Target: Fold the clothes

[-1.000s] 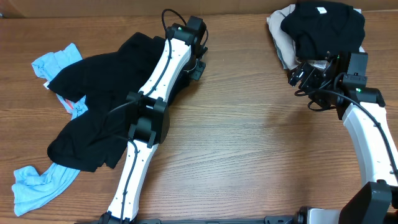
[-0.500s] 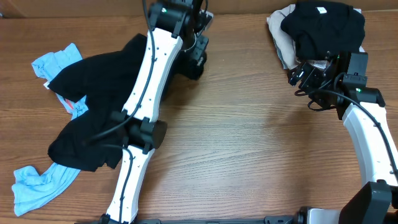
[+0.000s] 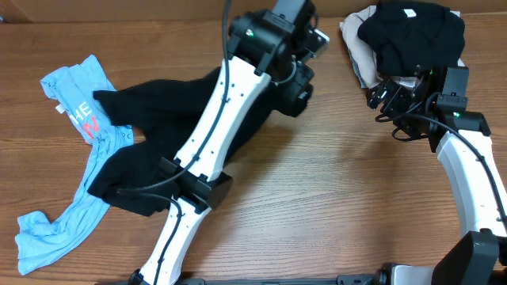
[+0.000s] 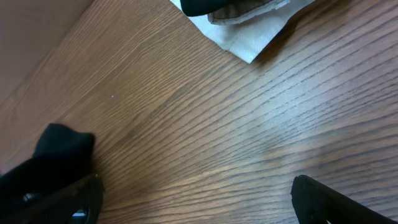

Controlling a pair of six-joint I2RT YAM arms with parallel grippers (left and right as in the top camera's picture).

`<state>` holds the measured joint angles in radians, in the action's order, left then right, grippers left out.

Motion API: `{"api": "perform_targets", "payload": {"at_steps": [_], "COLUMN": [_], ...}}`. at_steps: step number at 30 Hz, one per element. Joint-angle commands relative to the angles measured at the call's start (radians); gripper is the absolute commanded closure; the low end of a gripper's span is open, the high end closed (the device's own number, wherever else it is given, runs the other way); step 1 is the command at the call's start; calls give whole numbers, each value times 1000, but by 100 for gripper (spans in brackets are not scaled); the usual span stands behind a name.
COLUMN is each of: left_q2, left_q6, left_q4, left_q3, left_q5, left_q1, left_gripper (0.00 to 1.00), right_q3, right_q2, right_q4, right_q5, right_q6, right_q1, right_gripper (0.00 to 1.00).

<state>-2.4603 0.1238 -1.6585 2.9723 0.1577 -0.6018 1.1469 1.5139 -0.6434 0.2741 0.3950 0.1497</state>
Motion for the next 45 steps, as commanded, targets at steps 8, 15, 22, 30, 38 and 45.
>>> {"api": "perform_targets", "payload": {"at_steps": [8,15,22,30,38,45], "left_q2": [-14,-22,-17,9,129,378], "left_q6": [22,22,-22,-108,-182,-313], "left_q4": [41,135,73,-31,-31,-31], "left_q3": [-54,-145,-172,-169,-246,-543], "left_q5": [97,101,-232,-86,-71,-262], "left_q1": [-69,-79,-12,309,491,531], "left_gripper": [96,93,0,0,0,0], "right_q3": [15,15,15,15,15,15], "right_q2": [1,1,1,1,1,1], "right_q4": [5,5,2,0,-33,-23], "right_q5": [7,4,5,5,5,4], "right_q6": [-5,-5,-5,-6,-34,-55], "right_q1": [2,3,3,3,3,3], "right_gripper": [0,0,0,0,0,0]}}
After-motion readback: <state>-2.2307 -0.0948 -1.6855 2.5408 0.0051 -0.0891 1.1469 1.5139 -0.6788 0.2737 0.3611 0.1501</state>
